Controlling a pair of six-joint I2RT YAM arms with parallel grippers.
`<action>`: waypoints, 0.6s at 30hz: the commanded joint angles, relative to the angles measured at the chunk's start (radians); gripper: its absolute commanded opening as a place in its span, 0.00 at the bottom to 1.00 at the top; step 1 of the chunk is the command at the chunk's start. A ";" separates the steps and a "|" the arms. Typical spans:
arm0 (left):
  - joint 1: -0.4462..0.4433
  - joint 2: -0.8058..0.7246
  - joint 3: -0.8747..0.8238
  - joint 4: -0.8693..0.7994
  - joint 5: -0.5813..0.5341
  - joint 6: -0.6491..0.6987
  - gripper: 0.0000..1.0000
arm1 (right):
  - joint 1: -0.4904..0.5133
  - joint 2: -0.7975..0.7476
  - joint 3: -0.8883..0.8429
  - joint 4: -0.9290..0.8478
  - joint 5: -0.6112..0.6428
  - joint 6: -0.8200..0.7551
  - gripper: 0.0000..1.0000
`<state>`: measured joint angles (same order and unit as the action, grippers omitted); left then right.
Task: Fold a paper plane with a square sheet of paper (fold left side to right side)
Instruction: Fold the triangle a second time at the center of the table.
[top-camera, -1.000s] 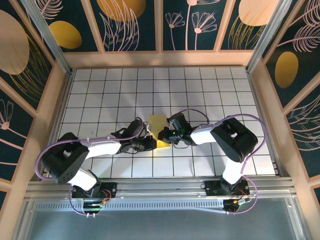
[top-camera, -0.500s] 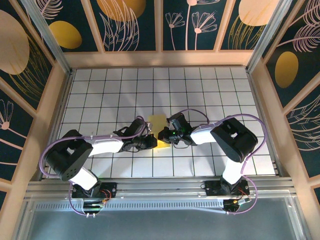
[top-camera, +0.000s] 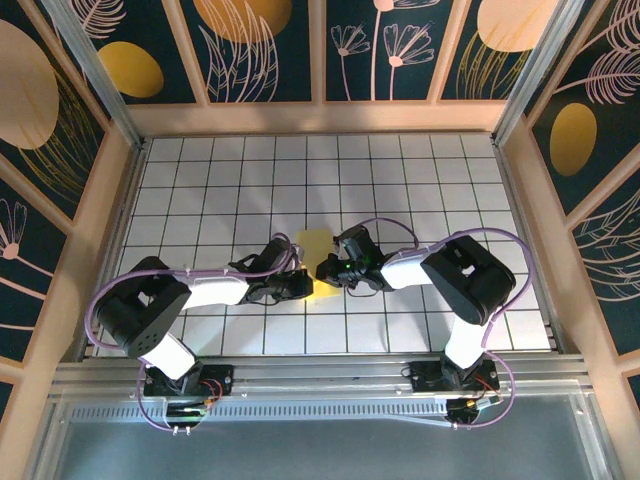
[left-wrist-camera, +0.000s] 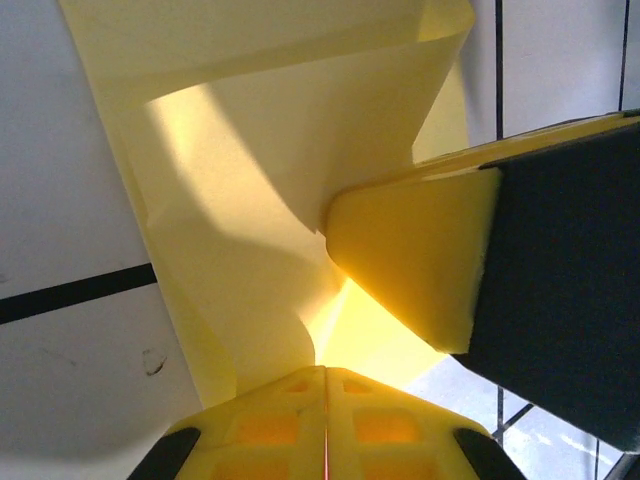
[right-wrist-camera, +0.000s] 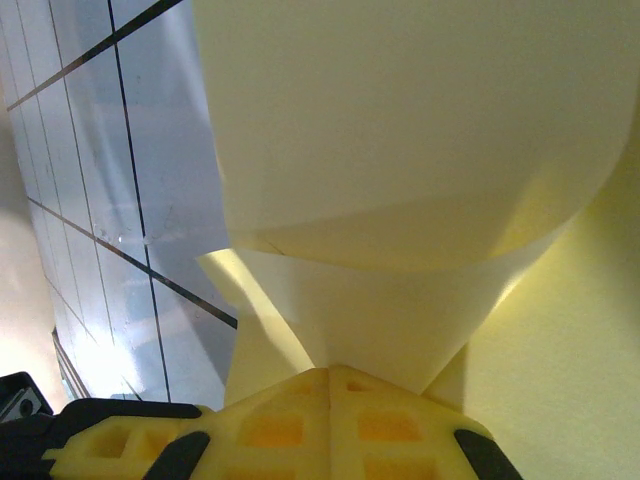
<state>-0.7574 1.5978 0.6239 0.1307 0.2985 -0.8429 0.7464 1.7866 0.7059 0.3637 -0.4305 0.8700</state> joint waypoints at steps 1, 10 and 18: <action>0.004 0.018 -0.001 -0.003 -0.009 0.014 0.08 | 0.013 0.013 -0.009 -0.090 0.013 -0.020 0.00; 0.005 0.021 -0.011 -0.005 -0.022 0.013 0.07 | 0.013 0.016 -0.005 -0.094 0.012 -0.023 0.00; 0.004 0.001 -0.019 -0.017 -0.042 0.014 0.07 | 0.013 0.020 -0.006 -0.094 0.010 -0.023 0.00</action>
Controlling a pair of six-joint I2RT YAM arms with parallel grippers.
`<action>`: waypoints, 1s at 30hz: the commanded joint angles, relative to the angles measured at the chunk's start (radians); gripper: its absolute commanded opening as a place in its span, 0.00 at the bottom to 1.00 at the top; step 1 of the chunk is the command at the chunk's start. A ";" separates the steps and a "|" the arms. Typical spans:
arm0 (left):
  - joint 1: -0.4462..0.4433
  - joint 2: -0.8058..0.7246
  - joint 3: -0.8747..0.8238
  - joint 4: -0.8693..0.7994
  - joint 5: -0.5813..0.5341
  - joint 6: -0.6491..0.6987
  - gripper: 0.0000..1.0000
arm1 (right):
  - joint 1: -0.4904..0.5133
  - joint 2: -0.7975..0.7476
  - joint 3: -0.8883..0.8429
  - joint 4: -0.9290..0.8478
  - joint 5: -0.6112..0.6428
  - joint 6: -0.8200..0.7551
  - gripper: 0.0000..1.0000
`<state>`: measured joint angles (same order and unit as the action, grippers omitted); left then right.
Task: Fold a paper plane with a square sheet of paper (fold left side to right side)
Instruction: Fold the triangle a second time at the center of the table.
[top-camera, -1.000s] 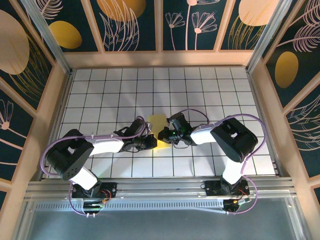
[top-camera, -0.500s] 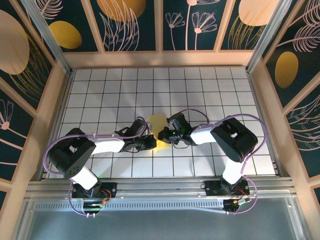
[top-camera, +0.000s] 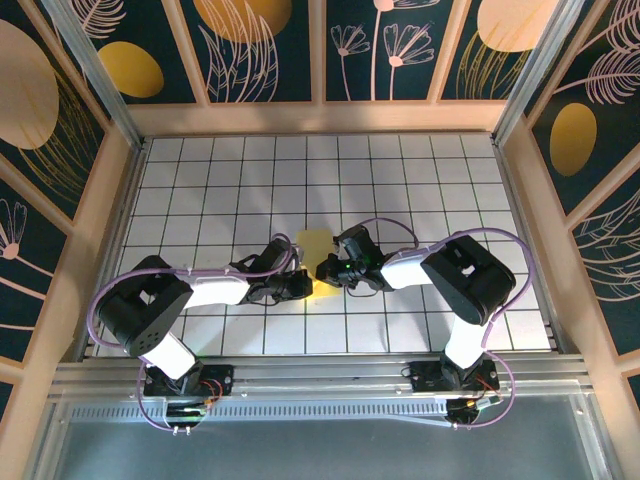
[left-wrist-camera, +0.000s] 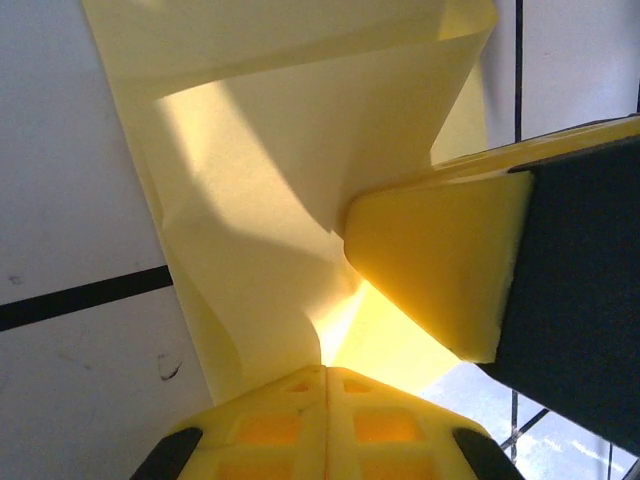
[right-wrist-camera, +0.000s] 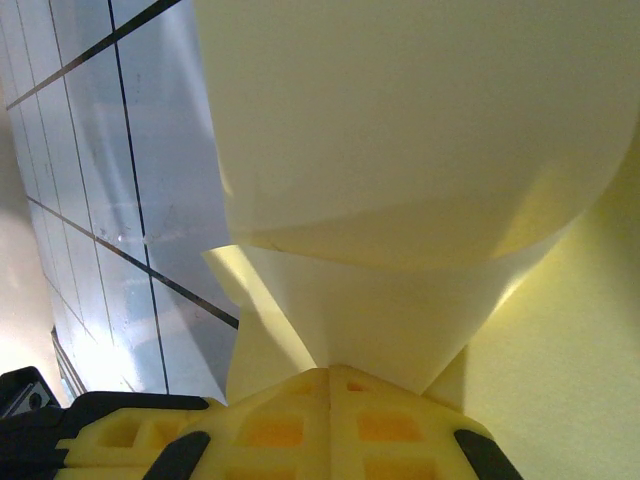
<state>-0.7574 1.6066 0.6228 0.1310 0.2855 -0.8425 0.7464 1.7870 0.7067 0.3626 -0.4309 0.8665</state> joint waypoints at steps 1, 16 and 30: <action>0.004 -0.008 -0.018 -0.019 -0.032 0.014 0.07 | 0.013 0.019 -0.007 -0.093 0.011 -0.019 0.00; 0.004 0.020 -0.035 -0.008 -0.020 0.010 0.05 | 0.013 -0.010 0.042 -0.085 -0.013 -0.034 0.00; 0.004 0.026 -0.043 -0.024 -0.031 0.017 0.03 | 0.043 -0.048 0.020 -0.035 0.007 -0.030 0.00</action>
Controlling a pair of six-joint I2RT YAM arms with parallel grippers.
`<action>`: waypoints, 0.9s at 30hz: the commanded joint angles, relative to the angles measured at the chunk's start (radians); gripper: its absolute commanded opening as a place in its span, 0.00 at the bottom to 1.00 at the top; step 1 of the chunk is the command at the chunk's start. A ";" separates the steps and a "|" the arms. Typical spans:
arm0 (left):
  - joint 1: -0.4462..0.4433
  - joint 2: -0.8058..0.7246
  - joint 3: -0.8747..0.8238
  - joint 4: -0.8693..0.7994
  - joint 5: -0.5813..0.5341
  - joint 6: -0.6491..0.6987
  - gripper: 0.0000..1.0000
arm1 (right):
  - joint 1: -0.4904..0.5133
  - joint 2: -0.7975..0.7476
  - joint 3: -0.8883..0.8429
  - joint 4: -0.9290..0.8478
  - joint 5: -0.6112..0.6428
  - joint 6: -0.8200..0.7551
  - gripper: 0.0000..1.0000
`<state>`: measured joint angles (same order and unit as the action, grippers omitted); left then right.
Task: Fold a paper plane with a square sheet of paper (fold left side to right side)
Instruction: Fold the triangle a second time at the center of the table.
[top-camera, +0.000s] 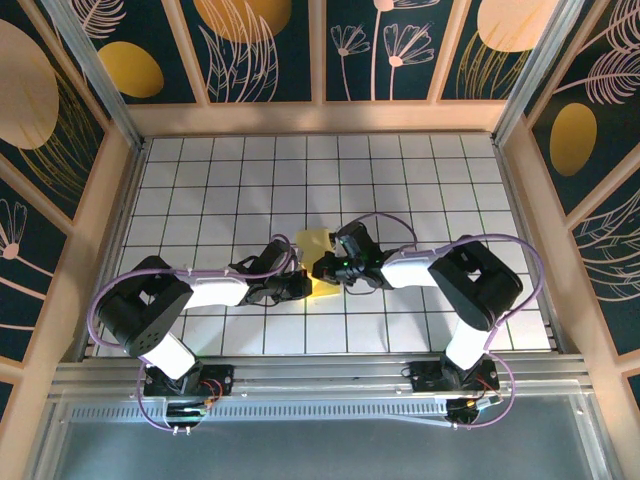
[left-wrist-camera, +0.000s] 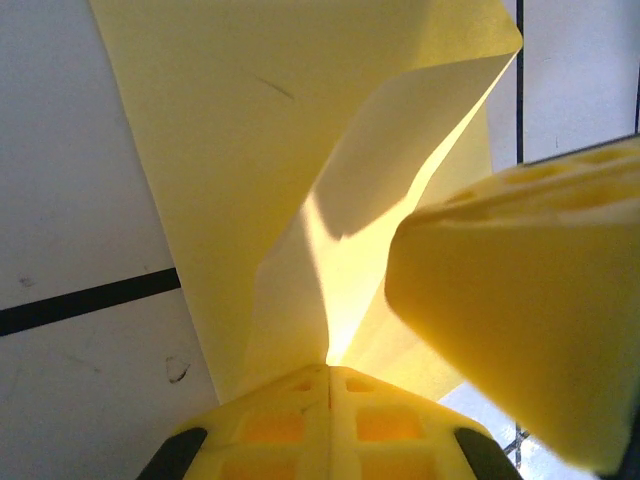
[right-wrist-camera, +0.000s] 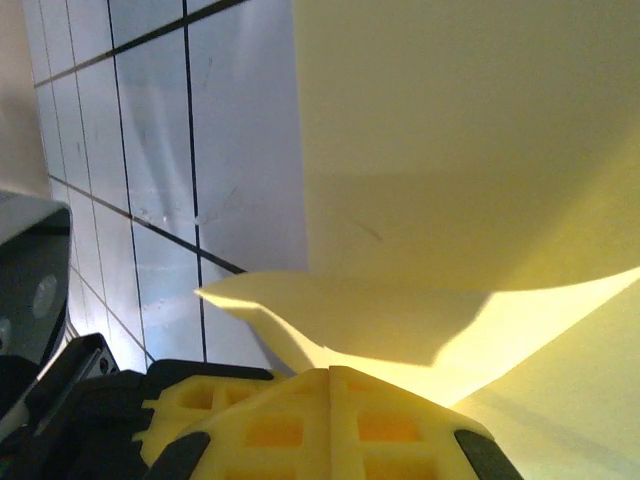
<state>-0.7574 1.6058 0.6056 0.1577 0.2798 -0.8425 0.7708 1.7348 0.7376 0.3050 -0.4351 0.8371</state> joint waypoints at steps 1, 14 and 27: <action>0.004 0.026 -0.025 -0.055 -0.027 0.016 0.03 | 0.020 0.016 -0.010 0.026 0.013 0.001 0.00; 0.004 0.026 -0.012 -0.119 -0.053 0.011 0.00 | 0.016 0.085 0.009 -0.050 0.101 -0.055 0.00; 0.004 0.043 -0.004 -0.158 -0.077 0.031 0.00 | -0.065 0.080 0.041 -0.116 0.123 -0.122 0.00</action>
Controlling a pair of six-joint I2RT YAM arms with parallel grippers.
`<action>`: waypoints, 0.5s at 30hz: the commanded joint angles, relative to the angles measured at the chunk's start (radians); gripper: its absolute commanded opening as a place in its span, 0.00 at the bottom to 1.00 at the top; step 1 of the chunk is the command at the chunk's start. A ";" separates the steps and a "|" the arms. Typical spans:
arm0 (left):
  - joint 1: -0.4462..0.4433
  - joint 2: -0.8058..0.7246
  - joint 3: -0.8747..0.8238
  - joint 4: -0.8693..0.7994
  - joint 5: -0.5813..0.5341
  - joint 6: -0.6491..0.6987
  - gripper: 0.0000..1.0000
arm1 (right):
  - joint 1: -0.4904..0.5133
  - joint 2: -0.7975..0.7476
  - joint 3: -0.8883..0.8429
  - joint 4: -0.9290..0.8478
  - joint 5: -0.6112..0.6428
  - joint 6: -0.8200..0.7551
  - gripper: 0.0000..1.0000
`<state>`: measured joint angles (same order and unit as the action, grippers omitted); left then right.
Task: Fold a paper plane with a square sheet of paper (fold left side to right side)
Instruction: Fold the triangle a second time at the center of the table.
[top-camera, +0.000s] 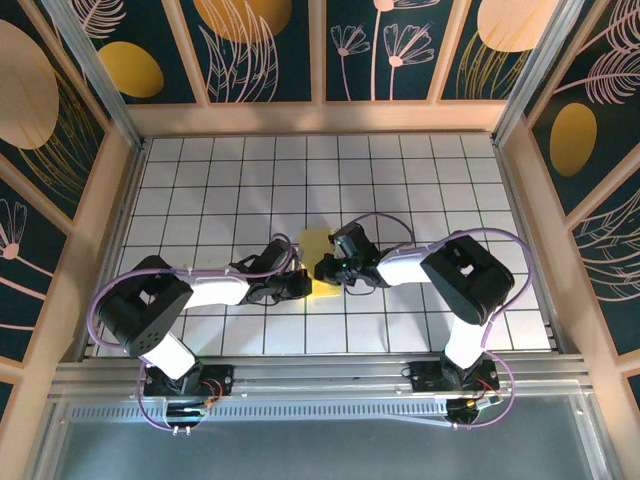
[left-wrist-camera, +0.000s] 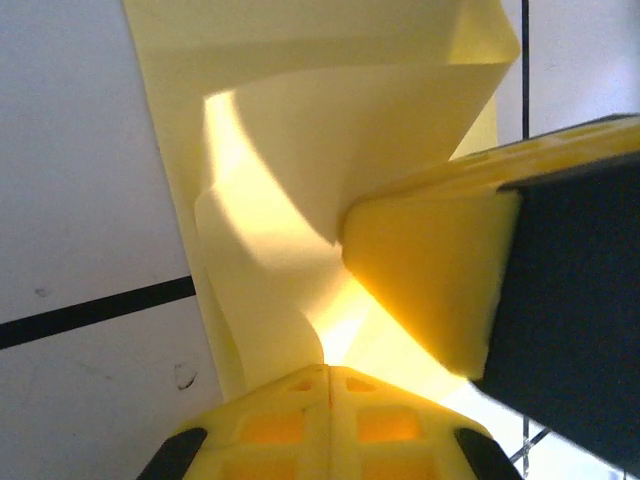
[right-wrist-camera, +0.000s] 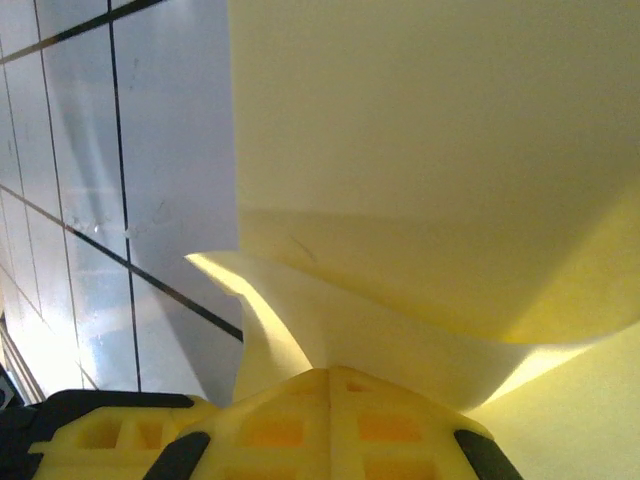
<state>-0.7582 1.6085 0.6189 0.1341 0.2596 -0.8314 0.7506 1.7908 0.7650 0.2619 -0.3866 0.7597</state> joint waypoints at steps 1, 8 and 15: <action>0.005 0.042 -0.018 -0.133 -0.056 0.020 0.00 | -0.054 0.023 0.014 -0.075 0.075 -0.048 0.00; 0.005 0.047 -0.018 -0.126 -0.053 0.021 0.00 | -0.140 0.018 -0.002 -0.083 0.069 -0.082 0.00; 0.005 0.045 -0.020 -0.113 -0.045 0.023 0.00 | -0.197 0.022 0.027 -0.109 0.052 -0.128 0.00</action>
<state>-0.7582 1.6180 0.6266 0.1444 0.2497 -0.8307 0.5880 1.7908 0.7704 0.2344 -0.4297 0.6849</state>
